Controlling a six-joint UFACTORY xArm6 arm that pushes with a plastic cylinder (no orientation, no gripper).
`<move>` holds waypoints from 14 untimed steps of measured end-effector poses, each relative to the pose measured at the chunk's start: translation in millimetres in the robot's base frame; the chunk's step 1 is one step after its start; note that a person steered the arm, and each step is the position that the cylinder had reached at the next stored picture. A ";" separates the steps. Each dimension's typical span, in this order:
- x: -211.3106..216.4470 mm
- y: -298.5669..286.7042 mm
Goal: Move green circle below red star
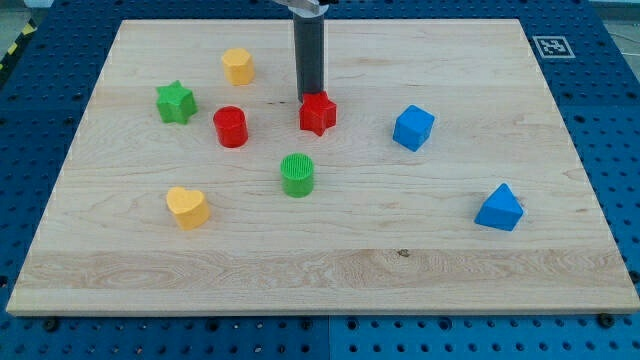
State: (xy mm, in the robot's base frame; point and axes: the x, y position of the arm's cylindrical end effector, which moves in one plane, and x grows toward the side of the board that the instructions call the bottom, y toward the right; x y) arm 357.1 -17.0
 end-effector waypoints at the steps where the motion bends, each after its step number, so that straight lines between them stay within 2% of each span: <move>1: 17.8 0.0; 5: 19.9 -25.4; 9: 64.5 -28.7; 12: 107.3 -60.8; 14: 137.0 -52.3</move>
State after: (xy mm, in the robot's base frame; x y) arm 494.1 -69.4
